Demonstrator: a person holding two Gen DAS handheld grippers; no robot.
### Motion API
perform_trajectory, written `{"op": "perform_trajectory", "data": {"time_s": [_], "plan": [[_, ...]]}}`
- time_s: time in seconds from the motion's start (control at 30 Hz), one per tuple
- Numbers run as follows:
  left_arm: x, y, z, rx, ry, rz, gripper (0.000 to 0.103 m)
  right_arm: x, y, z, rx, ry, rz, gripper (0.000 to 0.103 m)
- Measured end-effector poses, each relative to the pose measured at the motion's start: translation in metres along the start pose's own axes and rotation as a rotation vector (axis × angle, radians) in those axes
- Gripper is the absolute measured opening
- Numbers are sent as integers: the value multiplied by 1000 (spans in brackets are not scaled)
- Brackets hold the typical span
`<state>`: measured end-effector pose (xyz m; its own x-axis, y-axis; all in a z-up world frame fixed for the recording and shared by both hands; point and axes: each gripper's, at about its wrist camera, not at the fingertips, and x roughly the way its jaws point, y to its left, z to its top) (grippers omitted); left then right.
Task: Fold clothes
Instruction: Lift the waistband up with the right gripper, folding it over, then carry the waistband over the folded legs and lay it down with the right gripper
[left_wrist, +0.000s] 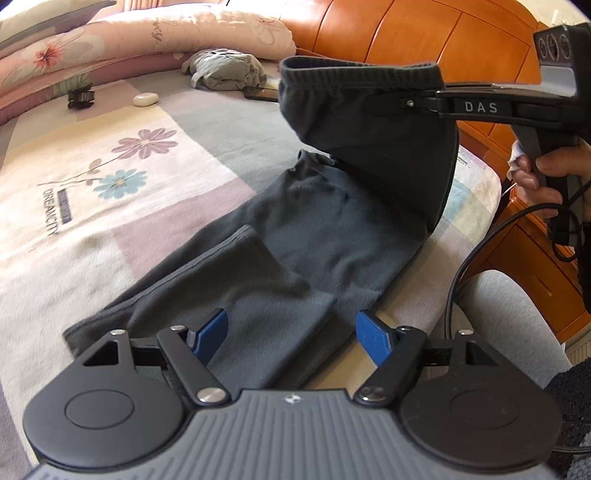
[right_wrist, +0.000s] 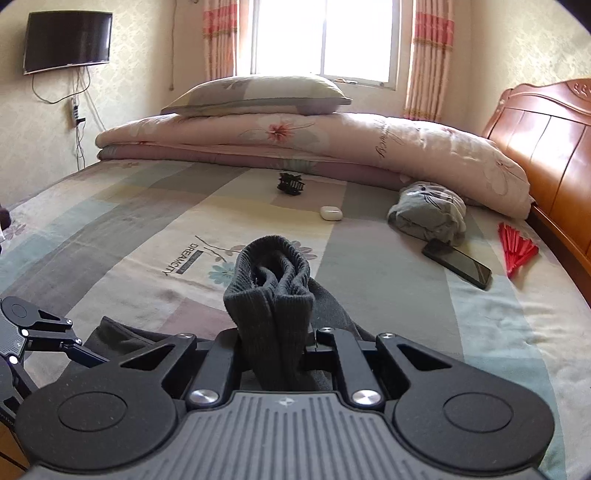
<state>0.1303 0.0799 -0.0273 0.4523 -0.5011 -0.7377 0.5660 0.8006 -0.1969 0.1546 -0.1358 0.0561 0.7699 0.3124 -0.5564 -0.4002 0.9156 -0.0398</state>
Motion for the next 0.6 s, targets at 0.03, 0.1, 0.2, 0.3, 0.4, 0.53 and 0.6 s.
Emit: {"op": "perform_trajectory", "data": {"time_s": [0.03,0.1,0.2,0.3,0.4,0.53,0.6], "plan": [[-2,2,-2,-1,0,3,77,1,6,2,-12,2,6,14],[-7,6,-6,-4,0,9,77,4,16,5,-32,4,16,14],[-14,12,-12,-2,4,22,77,8,31,8,-46,11,35,14],[-21,19,-19,-7,9,44,77,12,46,11,-58,13,54,14],[-26,25,-25,-16,15,68,77,17,65,11,-95,18,65,14],[-33,33,-32,-30,24,86,77,24,89,9,-138,29,83,14],[-35,35,-35,-33,27,93,77,26,100,9,-159,35,87,14]]}}
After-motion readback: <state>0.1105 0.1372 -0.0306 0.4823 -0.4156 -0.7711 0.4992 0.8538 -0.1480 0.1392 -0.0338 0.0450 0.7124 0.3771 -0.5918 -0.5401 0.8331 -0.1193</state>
